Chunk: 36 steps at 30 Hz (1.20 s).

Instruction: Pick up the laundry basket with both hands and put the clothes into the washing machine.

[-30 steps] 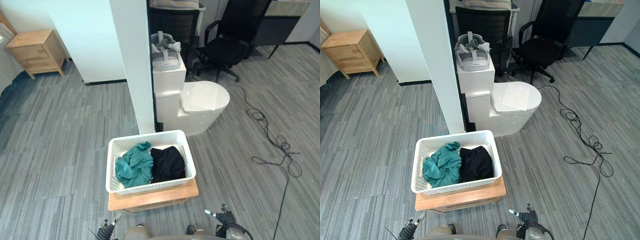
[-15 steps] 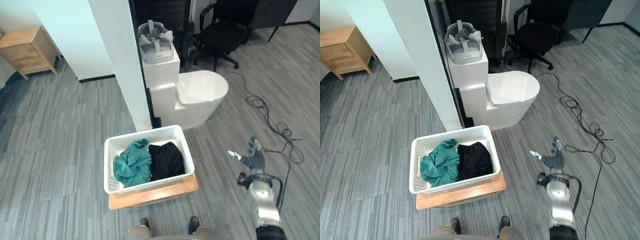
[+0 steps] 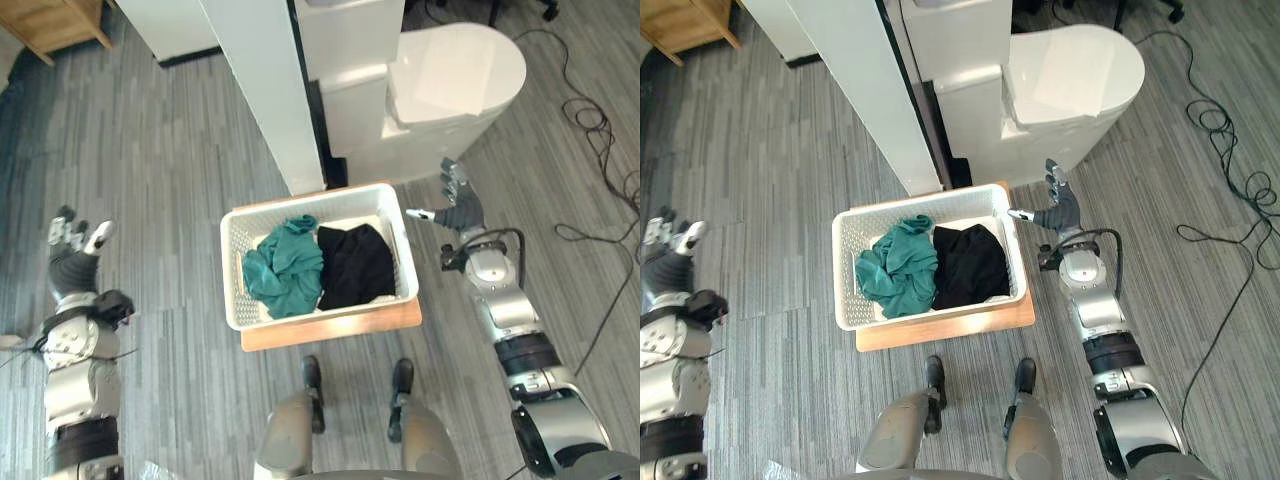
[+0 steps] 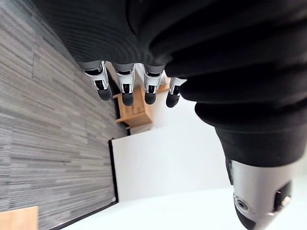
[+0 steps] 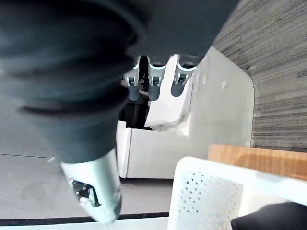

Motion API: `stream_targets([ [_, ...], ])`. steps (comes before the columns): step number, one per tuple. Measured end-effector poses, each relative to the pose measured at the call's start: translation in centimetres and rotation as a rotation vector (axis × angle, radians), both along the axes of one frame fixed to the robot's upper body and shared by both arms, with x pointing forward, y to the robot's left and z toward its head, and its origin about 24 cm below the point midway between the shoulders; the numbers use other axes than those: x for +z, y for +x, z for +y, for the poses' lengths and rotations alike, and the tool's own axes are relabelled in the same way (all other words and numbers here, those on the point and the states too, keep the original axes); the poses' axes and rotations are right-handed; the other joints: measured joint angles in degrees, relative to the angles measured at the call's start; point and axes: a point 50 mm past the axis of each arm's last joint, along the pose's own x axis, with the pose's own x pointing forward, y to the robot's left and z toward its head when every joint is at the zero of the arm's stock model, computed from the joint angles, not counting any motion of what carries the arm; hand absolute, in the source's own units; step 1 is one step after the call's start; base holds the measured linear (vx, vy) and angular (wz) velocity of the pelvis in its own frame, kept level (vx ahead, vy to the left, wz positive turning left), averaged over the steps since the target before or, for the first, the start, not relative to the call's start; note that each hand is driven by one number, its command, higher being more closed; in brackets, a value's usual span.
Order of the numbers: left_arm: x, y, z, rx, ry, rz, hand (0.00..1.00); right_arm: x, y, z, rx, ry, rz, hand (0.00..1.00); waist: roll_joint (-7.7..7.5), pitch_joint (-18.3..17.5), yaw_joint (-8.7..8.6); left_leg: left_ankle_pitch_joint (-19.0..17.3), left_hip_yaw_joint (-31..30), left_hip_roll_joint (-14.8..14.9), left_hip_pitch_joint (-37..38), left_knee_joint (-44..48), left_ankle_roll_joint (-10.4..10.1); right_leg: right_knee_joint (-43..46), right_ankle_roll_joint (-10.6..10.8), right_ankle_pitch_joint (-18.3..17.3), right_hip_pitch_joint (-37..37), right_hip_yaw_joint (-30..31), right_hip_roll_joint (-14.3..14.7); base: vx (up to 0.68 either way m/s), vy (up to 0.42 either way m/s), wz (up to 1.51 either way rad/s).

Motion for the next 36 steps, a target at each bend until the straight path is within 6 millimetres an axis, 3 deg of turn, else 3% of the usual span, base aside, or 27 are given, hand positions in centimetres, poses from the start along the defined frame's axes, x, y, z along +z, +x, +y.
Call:
stream_targets([
  [3, -1.5, 0.6, 0.1, -0.009, 0.014, 0.104, 0.0, -0.8, -0.1, 1.4, 0.045, -0.005, 0.031, 0.0, -0.19, 0.5, -0.03, 0.4, 0.6, 0.2, -0.6, -0.5, 0.0, 0.0, -0.1, 0.2, -1.1, 0.5, 0.2, 0.0, -0.009, -0.09],
  [5, -3.6, 0.1, 0.7, 0.008, 0.061, 0.236, 0.0, -1.8, -0.4, 2.8, 0.091, -0.007, 0.061, 0.0, -0.22, 1.0, -0.08, 0.5, 1.3, 0.6, -0.5, -0.6, -0.1, 0.0, -0.3, 0.3, -1.7, 1.5, 0.4, 0.0, -0.018, -0.25],
  [9, -5.6, -0.8, 1.2, 0.008, 0.1, 0.354, 0.0, -2.8, -1.1, 4.0, 0.131, -0.006, 0.089, 0.0, -0.28, 1.3, 0.04, 1.0, 2.3, 1.3, -0.4, -1.5, -1.0, 0.1, -0.7, 0.5, -2.4, 2.0, 1.0, -0.03, -0.023, -0.12],
  [16, -7.8, -0.2, -1.4, -0.194, 0.142, 0.466, 0.0, -3.6, -1.5, 4.5, 0.157, -0.095, 0.108, 0.0, -0.52, 2.5, 1.24, 2.9, 2.7, 2.3, -0.3, -3.3, -1.8, 0.8, -1.5, 1.0, -4.0, 2.5, 2.2, -0.06, -0.04, -0.06],
  [24, -7.6, 1.2, -3.1, -0.281, 0.228, 0.491, 0.0, -4.7, -2.5, 4.7, 0.156, -0.101, 0.122, 0.0, -1.29, 3.2, 1.12, 3.9, 2.7, 2.3, -0.6, -4.4, -2.0, 1.4, -1.5, 1.1, -5.0, 2.3, 2.2, -0.01, -0.006, 0.0],
  [31, -6.9, 4.1, -1.2, -0.078, 0.137, 0.499, 0.0, -3.0, -2.8, 5.8, 0.163, -0.045, 0.042, 0.0, -3.1, 5.2, 0.98, 4.1, 3.4, 2.8, -2.5, -4.3, -2.1, 2.0, -1.5, 1.1, -7.2, 2.3, 2.1, 0.0, -0.001, -0.01],
  [36, -5.4, 5.2, -1.1, -0.008, 0.052, 0.404, 0.0, -2.4, -2.6, 5.7, 0.138, -0.02, 0.02, 0.0, -3.13, 5.2, 1.1, 4.0, 3.7, 3.1, -2.7, -4.3, -2.1, 2.2, -1.5, 1.1, -7.5, 2.2, 2.2, 0.01, -0.002, -0.01],
])
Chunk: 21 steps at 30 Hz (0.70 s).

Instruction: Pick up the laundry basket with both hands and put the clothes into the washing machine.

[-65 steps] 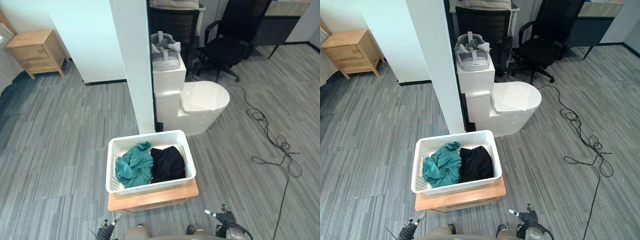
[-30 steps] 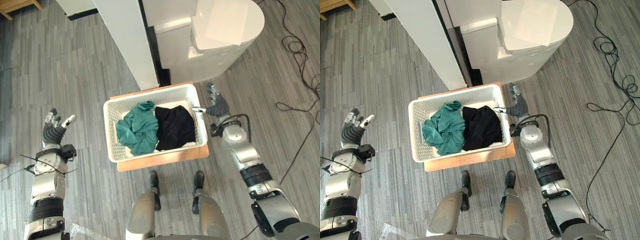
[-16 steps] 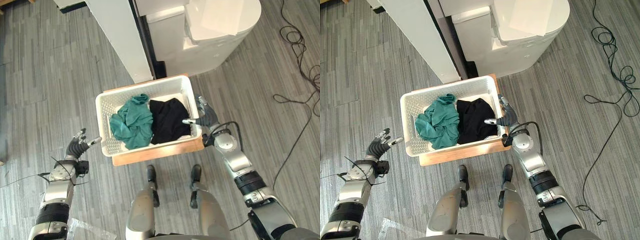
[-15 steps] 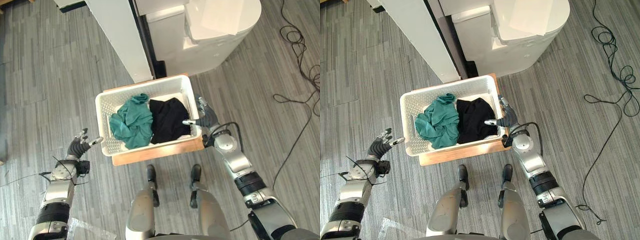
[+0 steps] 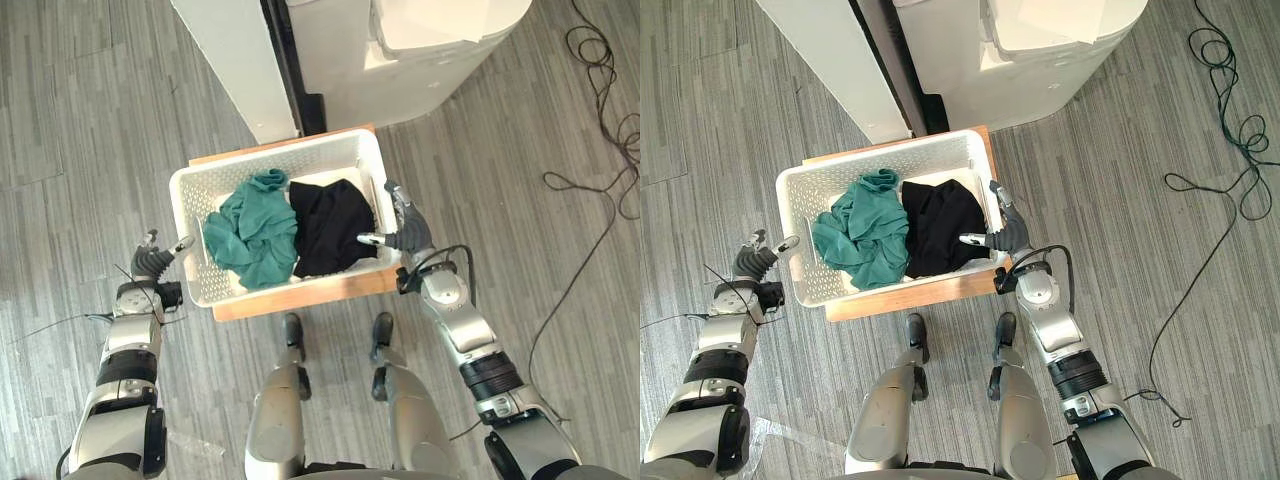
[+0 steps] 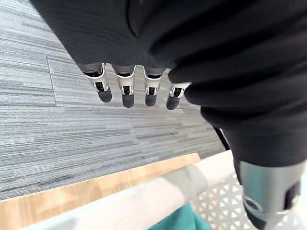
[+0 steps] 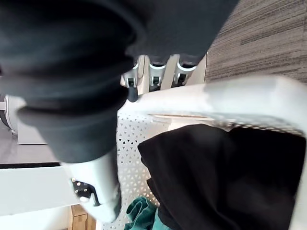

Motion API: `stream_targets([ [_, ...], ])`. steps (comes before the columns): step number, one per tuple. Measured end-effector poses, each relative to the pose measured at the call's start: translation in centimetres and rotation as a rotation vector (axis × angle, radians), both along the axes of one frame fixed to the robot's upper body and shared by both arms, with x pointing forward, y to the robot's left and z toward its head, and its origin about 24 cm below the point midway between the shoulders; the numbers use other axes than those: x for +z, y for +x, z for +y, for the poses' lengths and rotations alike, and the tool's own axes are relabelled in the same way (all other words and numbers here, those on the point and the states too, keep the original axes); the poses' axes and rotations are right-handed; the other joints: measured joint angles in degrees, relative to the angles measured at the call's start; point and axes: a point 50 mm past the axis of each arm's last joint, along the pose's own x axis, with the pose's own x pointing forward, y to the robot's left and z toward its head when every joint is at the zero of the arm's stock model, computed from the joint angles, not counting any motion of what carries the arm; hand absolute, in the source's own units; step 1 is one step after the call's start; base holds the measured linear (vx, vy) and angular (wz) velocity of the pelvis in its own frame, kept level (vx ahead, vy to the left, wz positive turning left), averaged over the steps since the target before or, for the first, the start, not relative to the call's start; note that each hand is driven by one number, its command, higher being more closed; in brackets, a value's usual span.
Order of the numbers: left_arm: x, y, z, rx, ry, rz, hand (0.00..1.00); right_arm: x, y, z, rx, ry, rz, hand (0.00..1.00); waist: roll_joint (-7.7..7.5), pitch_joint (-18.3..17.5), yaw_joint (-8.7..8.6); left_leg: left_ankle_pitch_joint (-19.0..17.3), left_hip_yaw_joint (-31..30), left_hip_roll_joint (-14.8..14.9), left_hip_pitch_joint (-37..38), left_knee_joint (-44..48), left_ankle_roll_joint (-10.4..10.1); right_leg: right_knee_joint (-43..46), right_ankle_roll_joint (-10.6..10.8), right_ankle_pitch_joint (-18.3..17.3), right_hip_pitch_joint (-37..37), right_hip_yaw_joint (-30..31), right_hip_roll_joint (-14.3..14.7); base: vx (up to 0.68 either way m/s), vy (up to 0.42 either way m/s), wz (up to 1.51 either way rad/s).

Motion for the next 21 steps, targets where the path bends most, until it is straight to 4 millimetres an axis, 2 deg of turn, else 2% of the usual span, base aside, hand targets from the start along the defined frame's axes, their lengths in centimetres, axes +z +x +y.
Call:
stream_targets([
  [4, 0.2, 0.0, -0.1, 0.043, -0.067, -0.05, 0.0, 0.7, 0.0, -0.5, -0.025, 0.028, -0.026, 0.0, -0.01, 0.0, 0.09, 0.0, 0.3, 0.0, -0.5, 0.1, 0.0, 0.2, 0.0, 0.0, -0.7, 0.3, 0.0, -0.01, -0.002, -0.02],
  [8, 0.1, 0.0, -1.1, 0.033, -0.111, -0.09, 0.0, 1.1, 0.2, -0.9, -0.058, 0.056, -0.041, 0.0, -0.01, 0.0, 0.24, 0.0, 0.1, 0.0, -0.6, 0.1, 0.0, 0.3, 0.0, 0.0, -0.7, 0.0, -0.1, 0.0, -0.001, 0.03],
  [14, 0.4, 0.0, -2.0, -0.015, -0.198, -0.151, 0.0, 1.7, 0.5, -1.7, -0.09, 0.071, -0.055, 0.0, 0.0, 0.0, 0.32, 0.1, -0.3, 0.0, -0.7, 0.1, -0.1, 0.3, 0.0, 0.0, -0.7, -0.4, -0.1, 0.0, 0.001, 0.02],
  [21, 0.0, 0.5, -3.5, -0.104, -0.212, -0.127, 0.0, 1.5, 0.7, -1.7, -0.09, 0.069, -0.044, 0.0, 0.01, 0.0, 0.23, 0.1, -0.2, 0.0, -0.7, 0.0, -0.2, 0.2, 0.0, 0.0, -0.7, -0.4, -0.1, 0.0, 0.0, 0.0],
])
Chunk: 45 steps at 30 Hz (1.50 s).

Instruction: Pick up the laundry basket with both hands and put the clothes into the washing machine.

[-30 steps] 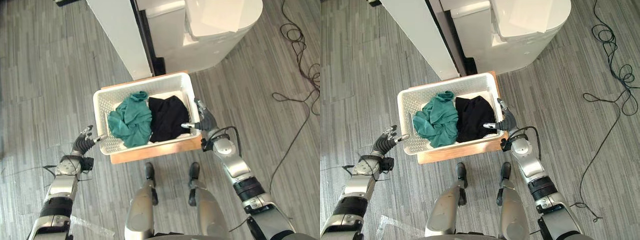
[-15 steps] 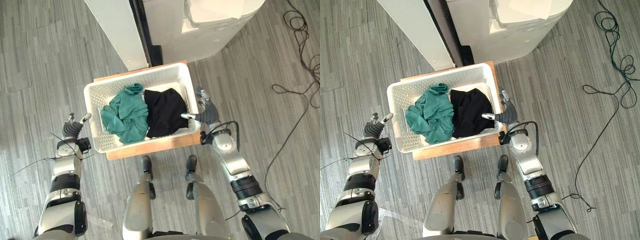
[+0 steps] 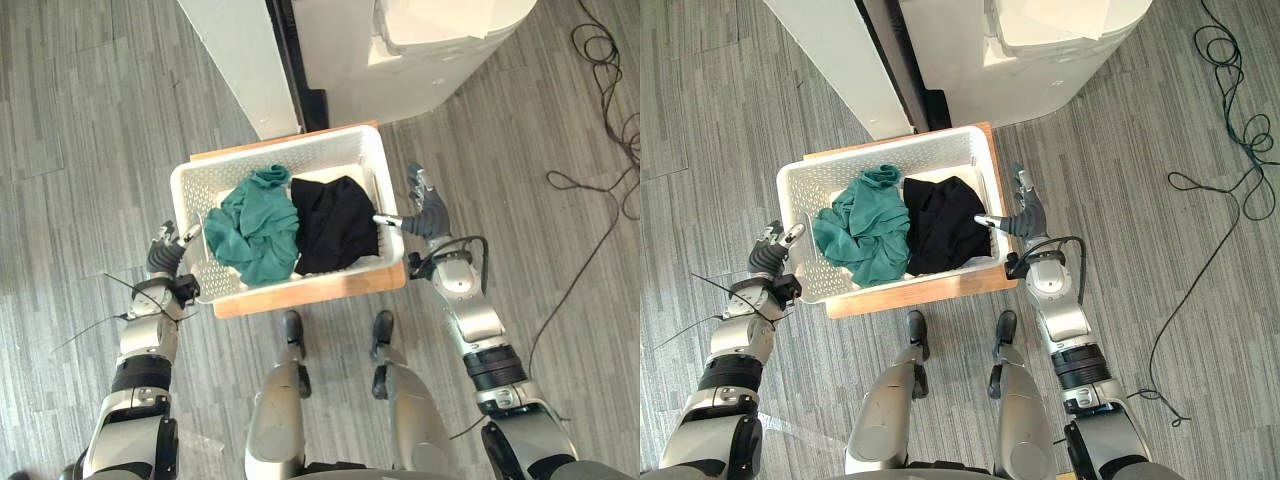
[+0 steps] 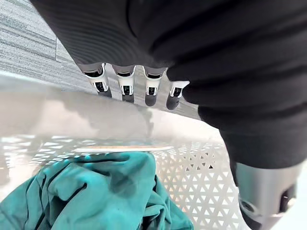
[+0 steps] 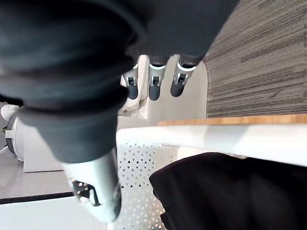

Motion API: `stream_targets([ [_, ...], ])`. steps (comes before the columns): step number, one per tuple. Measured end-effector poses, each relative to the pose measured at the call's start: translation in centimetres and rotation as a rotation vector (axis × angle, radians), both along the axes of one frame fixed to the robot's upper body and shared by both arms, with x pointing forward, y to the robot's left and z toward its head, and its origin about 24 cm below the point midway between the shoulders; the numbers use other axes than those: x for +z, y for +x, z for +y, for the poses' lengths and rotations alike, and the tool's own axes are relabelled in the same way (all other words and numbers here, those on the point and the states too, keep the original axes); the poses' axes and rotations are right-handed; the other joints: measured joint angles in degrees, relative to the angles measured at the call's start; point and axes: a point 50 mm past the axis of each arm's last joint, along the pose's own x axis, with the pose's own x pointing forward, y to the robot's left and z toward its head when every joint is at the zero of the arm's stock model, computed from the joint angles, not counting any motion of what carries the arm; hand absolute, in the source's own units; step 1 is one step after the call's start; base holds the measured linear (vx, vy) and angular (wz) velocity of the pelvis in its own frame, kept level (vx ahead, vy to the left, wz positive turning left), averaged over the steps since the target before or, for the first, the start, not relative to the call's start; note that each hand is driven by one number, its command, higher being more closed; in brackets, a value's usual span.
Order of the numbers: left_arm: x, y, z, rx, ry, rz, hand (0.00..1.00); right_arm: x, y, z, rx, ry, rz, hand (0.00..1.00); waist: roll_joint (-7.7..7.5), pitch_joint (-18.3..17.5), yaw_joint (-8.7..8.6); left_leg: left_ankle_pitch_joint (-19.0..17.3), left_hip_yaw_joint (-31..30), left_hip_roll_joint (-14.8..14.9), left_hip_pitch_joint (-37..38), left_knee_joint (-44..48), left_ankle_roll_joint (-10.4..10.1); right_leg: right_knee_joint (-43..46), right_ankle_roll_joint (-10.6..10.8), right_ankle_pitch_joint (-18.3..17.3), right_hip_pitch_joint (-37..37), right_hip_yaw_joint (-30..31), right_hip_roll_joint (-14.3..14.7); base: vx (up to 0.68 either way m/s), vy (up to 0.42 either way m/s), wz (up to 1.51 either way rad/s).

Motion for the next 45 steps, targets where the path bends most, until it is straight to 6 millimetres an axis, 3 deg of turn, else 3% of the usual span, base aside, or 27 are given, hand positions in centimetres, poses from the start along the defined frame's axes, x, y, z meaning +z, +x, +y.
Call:
stream_targets([
  [6, -2.0, 0.8, 0.2, 0.025, -0.041, 0.127, 0.0, 1.0, -0.2, 0.5, 0.012, 0.023, -0.04, 0.0, -0.19, 0.1, -0.24, 0.0, 1.2, 0.2, -0.2, 0.0, 0.0, -0.2, -0.1, 0.4, -0.9, 1.1, 0.2, 0.0, -0.003, -0.08],
  [18, -0.1, 2.0, 1.2, 0.098, -0.126, 0.06, 0.0, 5.3, 0.1, 1.7, 0.071, 0.102, -0.178, 0.0, -0.97, 0.6, -0.14, 0.0, 2.3, 1.1, -2.2, 1.4, 0.0, -1.4, -0.3, 2.2, -2.2, 2.0, 1.1, -0.03, -0.014, -0.06],
  [22, 0.3, 2.6, 0.4, 0.066, -0.108, 0.054, 0.0, 6.2, 1.8, 2.0, 0.053, 0.105, -0.157, 0.0, -0.96, 0.6, -0.15, 0.0, 1.8, 1.2, -2.7, 1.8, 0.0, -1.4, -0.5, 2.3, -2.2, 1.6, 1.1, -0.01, -0.004, 0.03],
  [29, 1.5, 3.7, -1.4, -0.018, -0.066, 0.024, 0.0, 4.2, 4.1, 2.3, 0.012, 0.114, 0.016, 0.0, -0.94, 0.5, 0.09, 0.8, 0.1, 1.1, -3.6, 1.4, -0.8, -1.6, -0.5, 2.3, -2.2, -0.1, 0.9, 0.01, -0.009, 0.12],
  [38, 3.2, 4.3, -3.8, -0.16, 0.06, -0.025, 0.0, 1.9, 5.6, -0.3, -0.032, 0.156, 0.172, 0.0, -0.86, 0.5, 1.15, 3.7, -1.9, 1.0, -3.1, -2.0, -2.1, -1.6, -0.6, 2.3, -1.9, -2.4, 0.9, -0.02, -0.021, 0.12],
  [45, 3.6, 4.3, -3.6, -0.234, 0.175, 0.004, 0.0, 0.8, 6.2, -1.3, -0.018, 0.183, 0.255, 0.0, -0.88, 0.4, 1.29, 4.7, -2.5, 1.0, -3.0, -3.9, -1.7, -1.6, -0.8, 2.4, -1.9, -3.7, 0.9, -0.02, -0.017, 0.09],
])
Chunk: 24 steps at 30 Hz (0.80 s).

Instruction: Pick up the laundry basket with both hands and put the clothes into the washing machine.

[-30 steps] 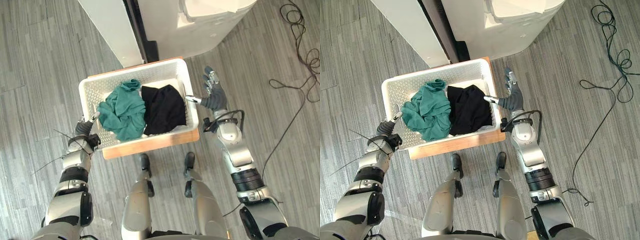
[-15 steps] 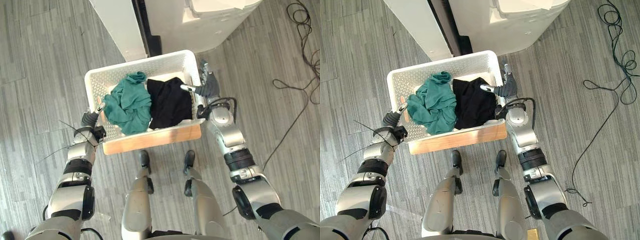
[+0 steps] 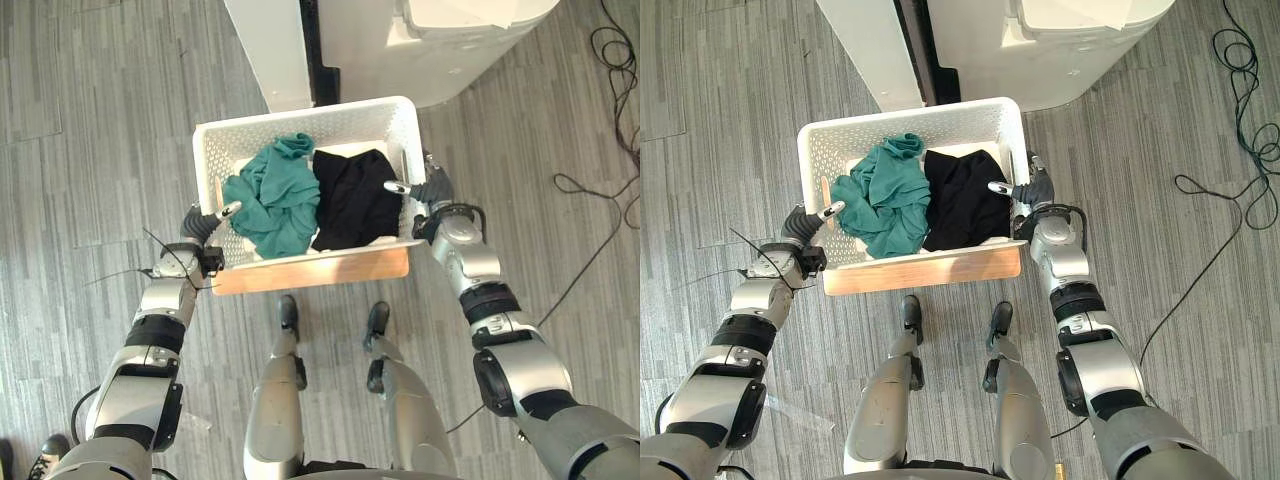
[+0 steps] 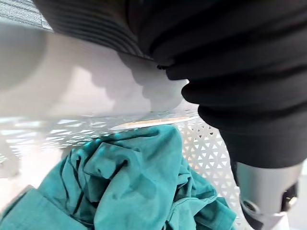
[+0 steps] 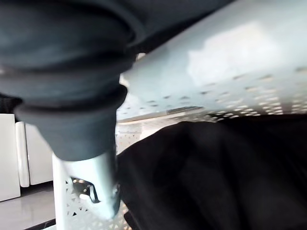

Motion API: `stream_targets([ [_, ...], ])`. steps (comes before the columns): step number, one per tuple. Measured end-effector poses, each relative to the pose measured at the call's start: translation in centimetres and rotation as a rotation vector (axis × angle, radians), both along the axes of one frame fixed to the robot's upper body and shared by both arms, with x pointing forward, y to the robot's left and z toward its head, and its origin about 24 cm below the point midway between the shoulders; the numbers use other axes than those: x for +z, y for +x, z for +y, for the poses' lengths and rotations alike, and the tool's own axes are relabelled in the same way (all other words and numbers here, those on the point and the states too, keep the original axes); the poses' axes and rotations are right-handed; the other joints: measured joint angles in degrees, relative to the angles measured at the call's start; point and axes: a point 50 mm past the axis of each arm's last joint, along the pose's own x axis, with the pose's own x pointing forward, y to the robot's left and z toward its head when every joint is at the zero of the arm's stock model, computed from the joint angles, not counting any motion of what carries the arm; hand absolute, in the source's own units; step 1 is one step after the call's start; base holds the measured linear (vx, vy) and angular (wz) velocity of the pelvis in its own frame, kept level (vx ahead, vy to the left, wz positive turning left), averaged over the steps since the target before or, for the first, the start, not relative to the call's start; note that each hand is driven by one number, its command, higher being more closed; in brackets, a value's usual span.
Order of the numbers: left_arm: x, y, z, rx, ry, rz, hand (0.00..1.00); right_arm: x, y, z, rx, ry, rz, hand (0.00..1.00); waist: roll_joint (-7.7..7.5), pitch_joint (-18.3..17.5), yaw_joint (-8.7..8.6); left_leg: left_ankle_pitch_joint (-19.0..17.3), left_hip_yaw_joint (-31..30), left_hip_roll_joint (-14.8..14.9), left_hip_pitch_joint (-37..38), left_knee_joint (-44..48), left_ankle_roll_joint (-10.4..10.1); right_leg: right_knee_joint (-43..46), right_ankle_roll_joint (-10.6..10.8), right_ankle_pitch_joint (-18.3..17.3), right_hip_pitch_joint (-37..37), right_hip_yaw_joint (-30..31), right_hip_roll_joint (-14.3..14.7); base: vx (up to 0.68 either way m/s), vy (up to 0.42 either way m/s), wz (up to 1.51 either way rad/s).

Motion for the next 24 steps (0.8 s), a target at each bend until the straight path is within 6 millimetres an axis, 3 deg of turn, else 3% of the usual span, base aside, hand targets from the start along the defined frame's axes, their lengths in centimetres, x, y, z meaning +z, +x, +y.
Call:
stream_targets([
  [8, 0.3, 0.6, 0.5, 0.008, 0.022, 0.019, 0.0, -0.8, 0.5, 0.3, 0.017, -0.002, 0.063, 0.0, 0.03, -0.1, -0.01, 0.5, 0.0, 0.0, 0.0, -0.1, -0.4, -0.1, 0.0, 0.0, 0.0, -0.1, 0.0, 0.0, 0.0, 0.0],
  [9, 0.3, 0.6, 0.5, 0.009, 0.021, 0.022, 1.0, -0.7, 0.6, 0.3, 0.017, -0.007, 0.066, 0.0, 0.03, -0.1, -0.01, 0.5, 0.0, 0.0, -0.1, -0.1, -0.4, -0.1, -0.1, 0.0, 0.0, -0.1, 0.0, 0.0, 0.0, 0.0],
  [11, 0.4, 0.9, 0.4, 0.013, 0.014, 0.023, 1.0, -0.6, 0.7, 0.3, 0.014, -0.03, 0.075, 0.0, 0.02, -0.1, 0.01, 0.6, -0.2, 0.0, -0.1, -0.1, -0.6, -0.1, -0.1, 0.1, 0.0, -0.2, 0.1, 0.0, 0.0, 0.0],
  [12, 0.4, 0.9, 0.3, 0.014, 0.012, 0.023, 1.0, -0.5, 0.7, 0.2, 0.008, -0.046, 0.077, 1.0, 0.02, -0.1, 0.05, 0.6, -0.2, 0.0, -0.2, -0.1, -0.6, -0.1, -0.1, 0.1, 0.0, -0.2, 0.1, 0.0, 0.0, 0.0],
  [24, 0.4, 0.9, -0.6, 0.084, 0.003, -0.016, 1.0, 0.5, 1.2, -1.5, -0.149, -0.143, 0.076, 1.0, 0.06, -0.1, 0.16, 2.5, -2.0, -1.0, -0.4, -2.2, -0.6, 0.0, -0.2, 0.1, -0.1, -1.9, -0.4, -0.01, -0.007, 0.08],
])
